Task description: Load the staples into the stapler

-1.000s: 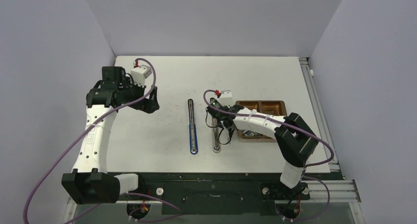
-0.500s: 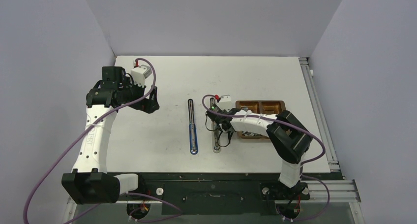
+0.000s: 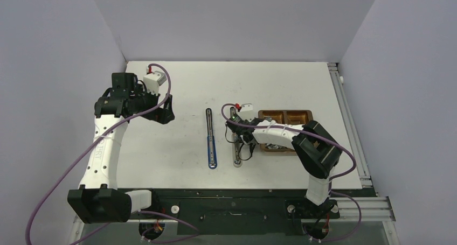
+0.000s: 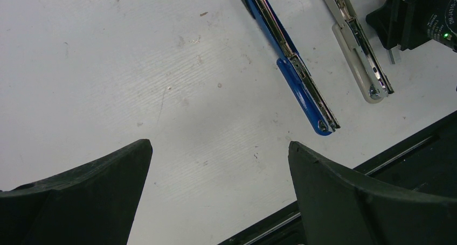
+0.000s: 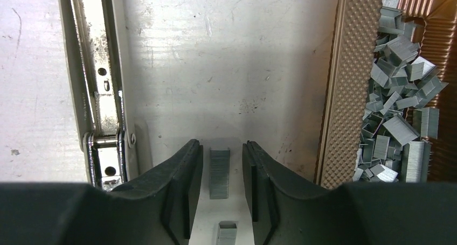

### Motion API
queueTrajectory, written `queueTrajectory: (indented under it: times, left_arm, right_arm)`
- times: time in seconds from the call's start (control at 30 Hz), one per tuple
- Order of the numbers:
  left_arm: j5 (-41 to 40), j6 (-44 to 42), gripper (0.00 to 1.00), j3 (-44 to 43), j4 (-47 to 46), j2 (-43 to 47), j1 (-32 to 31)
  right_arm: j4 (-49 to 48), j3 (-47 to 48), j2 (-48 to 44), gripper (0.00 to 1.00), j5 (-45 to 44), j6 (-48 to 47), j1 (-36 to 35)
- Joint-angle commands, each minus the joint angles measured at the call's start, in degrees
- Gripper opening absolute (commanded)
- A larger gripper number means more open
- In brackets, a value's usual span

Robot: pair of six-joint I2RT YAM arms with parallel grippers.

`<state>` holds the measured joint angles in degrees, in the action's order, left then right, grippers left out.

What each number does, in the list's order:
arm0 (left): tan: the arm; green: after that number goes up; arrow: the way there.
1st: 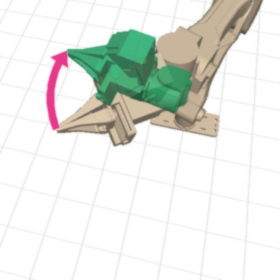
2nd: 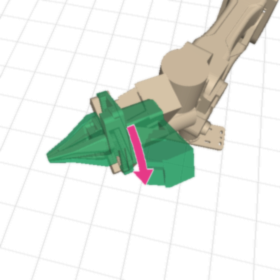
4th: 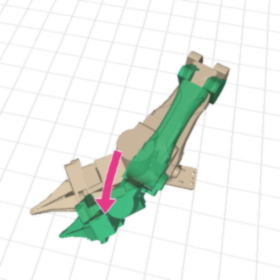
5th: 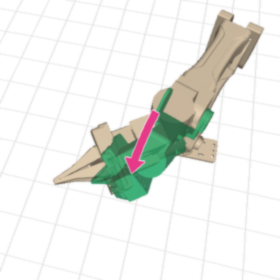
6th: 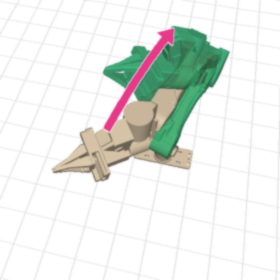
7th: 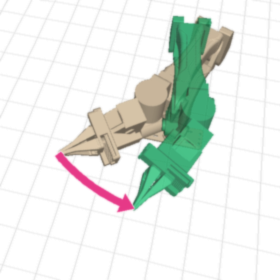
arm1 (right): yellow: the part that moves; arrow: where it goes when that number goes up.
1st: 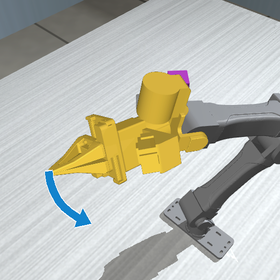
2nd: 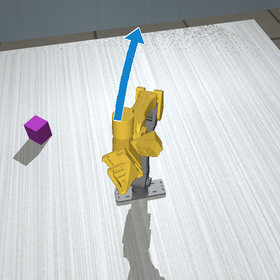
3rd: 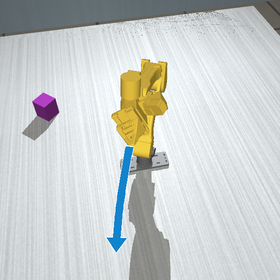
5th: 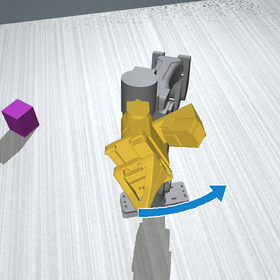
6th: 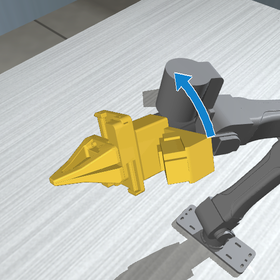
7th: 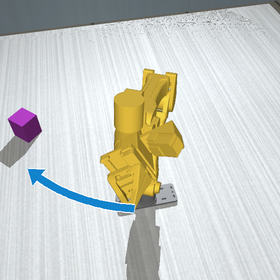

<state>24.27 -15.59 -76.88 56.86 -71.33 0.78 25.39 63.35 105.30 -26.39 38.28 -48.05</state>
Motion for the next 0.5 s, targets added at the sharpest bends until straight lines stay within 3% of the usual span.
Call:
queueTrajectory:
  times: [0.0,0.2,0.47]
  left_arm:
    - [0.69,-0.45,0.96,-1.88,0.17,0.65,-0.28]
    - [0.60,-0.49,0.96,-2.57,0.36,0.13,-0.26]
    - [0.69,-0.23,0.96,-2.44,0.36,-0.02,-0.29]
  right_arm:
    - [1.60,3.15,-4.78,0.33,-0.23,-0.82,-0.09]
    - [4.00,6.42,-12.95,0.31,0.30,-1.66,2.40]
    - [3.59,2.19,-17.87,0.24,5.98,-2.58,16.04]
